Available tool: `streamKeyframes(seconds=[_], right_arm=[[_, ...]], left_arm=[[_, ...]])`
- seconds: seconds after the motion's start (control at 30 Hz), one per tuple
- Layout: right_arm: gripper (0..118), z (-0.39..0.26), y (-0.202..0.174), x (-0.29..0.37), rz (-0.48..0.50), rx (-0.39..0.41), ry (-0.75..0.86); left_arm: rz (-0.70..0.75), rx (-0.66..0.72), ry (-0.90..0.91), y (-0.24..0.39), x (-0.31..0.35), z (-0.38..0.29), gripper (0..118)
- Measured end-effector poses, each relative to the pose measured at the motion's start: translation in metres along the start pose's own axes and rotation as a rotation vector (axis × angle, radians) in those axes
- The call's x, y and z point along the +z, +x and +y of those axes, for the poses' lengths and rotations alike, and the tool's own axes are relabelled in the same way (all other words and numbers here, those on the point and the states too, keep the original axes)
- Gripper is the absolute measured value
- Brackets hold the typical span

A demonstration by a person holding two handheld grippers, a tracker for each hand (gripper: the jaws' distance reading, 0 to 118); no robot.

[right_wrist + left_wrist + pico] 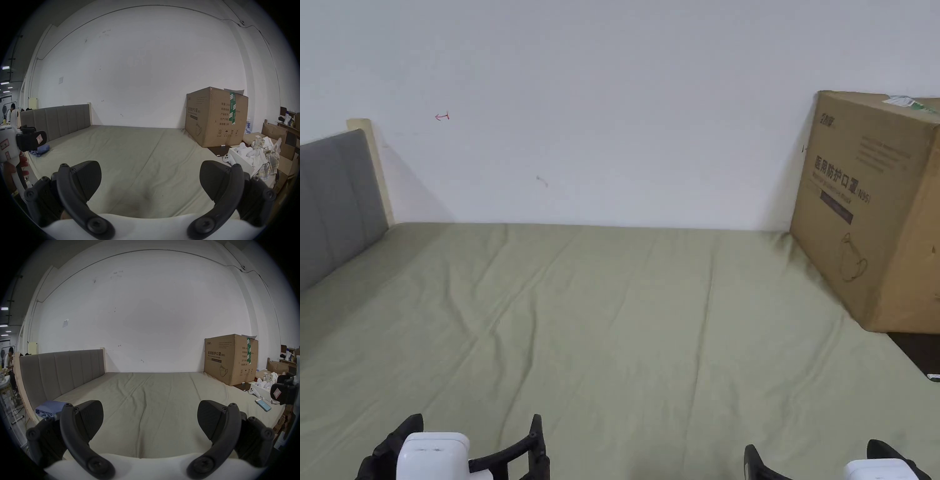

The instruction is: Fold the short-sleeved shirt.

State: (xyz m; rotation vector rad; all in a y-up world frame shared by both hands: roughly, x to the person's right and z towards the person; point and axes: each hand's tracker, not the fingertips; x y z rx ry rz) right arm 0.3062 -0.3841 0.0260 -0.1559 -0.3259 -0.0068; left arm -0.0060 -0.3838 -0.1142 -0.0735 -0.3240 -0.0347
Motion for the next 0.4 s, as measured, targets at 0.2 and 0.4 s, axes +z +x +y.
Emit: streamKeyframes(seconds=[0.2, 0.4], right_arm=[[118, -0.001, -0.009, 0.003, -0.011, 0.05, 0.027], [118, -0.001, -0.009, -0.001, -0.028, 0.039, 0.017]], left_arm=[[0.001, -0.006, 0.001, 0.002, 0.0, 0.0, 116], [0.001, -0.007, -0.001, 0.001, -0.001, 0.0, 116]])
